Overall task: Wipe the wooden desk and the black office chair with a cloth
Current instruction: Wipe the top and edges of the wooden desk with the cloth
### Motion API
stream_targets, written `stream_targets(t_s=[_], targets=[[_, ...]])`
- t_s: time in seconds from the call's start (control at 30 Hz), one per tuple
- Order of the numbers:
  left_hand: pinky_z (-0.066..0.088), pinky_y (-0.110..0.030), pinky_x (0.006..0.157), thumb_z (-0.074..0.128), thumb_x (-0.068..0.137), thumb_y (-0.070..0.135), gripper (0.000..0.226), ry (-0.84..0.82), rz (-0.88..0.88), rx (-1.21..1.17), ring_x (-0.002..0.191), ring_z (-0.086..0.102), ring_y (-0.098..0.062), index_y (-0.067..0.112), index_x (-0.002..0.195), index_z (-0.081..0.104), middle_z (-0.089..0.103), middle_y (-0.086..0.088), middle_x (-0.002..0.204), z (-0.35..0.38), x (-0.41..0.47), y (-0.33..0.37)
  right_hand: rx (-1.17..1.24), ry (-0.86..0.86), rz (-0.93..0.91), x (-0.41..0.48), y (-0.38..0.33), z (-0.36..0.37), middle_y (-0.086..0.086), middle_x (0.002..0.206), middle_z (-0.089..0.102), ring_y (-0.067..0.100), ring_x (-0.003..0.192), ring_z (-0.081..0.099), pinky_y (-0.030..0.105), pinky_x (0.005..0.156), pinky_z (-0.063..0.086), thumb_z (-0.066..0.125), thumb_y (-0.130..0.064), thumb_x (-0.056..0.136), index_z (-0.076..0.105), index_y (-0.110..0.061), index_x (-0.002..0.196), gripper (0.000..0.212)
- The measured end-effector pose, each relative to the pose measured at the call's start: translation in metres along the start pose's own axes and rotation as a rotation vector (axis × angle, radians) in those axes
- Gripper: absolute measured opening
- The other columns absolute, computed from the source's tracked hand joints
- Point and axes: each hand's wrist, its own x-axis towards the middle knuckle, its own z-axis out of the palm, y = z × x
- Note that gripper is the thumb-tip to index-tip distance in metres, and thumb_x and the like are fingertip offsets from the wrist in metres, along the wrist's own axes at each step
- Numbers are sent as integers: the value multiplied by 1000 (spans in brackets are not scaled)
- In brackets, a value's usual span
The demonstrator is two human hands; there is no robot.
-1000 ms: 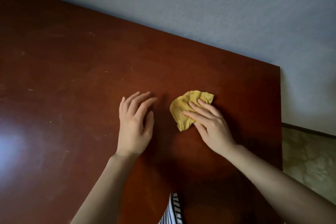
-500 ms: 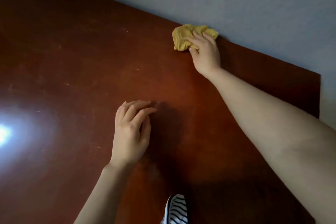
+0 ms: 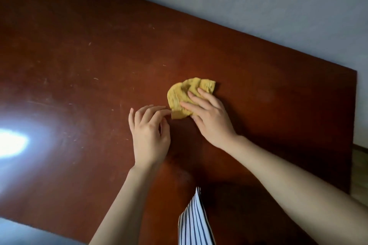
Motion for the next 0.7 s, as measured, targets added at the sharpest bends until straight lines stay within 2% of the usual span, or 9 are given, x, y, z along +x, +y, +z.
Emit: stream_targets(t_s=[0.13, 0.23, 0.3, 0.4, 0.47, 0.57, 0.7], targets=[[19, -52, 111, 50, 83, 8, 26, -26, 0, -4, 109, 54, -29, 12, 97, 71, 66, 0, 106, 2, -15, 5, 27, 14, -133, -45, -7, 3, 1, 133, 58, 27, 130, 45, 41, 107, 37, 68, -9, 84, 68, -20, 118, 36], [20, -52, 112, 52, 84, 9, 29, -49, 39, -18, 114, 52, -29, 12, 107, 69, 64, -3, 114, 9, -18, 12, 0, -58, -275, -60, 14, -5, -1, 133, 57, 22, 134, 41, 36, 110, 34, 67, -10, 85, 66, -21, 120, 37], [19, -50, 114, 52, 88, 8, 33, -71, 64, -47, 124, 46, -29, 9, 119, 63, 58, -8, 127, 16, -17, 18, -19, -105, -292, -65, 35, -16, -3, 134, 56, 18, 135, 38, 35, 110, 34, 65, -10, 86, 64, -23, 122, 38], [12, -42, 117, 51, 95, 10, 42, -140, 124, -80, 139, 27, -30, 6, 136, 47, 42, -12, 144, 31, -13, 31, -48, -124, -223, -72, 66, -33, -5, 138, 52, 14, 138, 33, 33, 111, 30, 63, -10, 88, 60, -26, 126, 42], [6, -38, 118, 49, 97, 14, 46, -182, 164, -64, 143, 17, -29, 6, 141, 41, 33, -13, 150, 42, -11, 38, -52, -119, -138, -73, 88, -46, -5, 140, 49, 14, 139, 31, 36, 112, 31, 63, -7, 87, 58, -26, 129, 46], [3, -40, 118, 48, 97, 17, 48, -198, 215, -25, 145, 11, -31, 4, 142, 37, 28, -16, 151, 57, -11, 43, -28, -74, 19, -68, 120, -65, -1, 141, 48, 18, 139, 31, 41, 112, 33, 62, -1, 87, 56, -23, 131, 50], [-6, -34, 117, 43, 97, 28, 52, -159, 180, 4, 145, 4, -26, 7, 143, 35, 23, -15, 154, 71, -10, 44, 8, 24, 239, -51, 157, -84, 1, 144, 45, 19, 141, 28, 36, 116, 26, 55, -1, 91, 53, -21, 133, 46]])
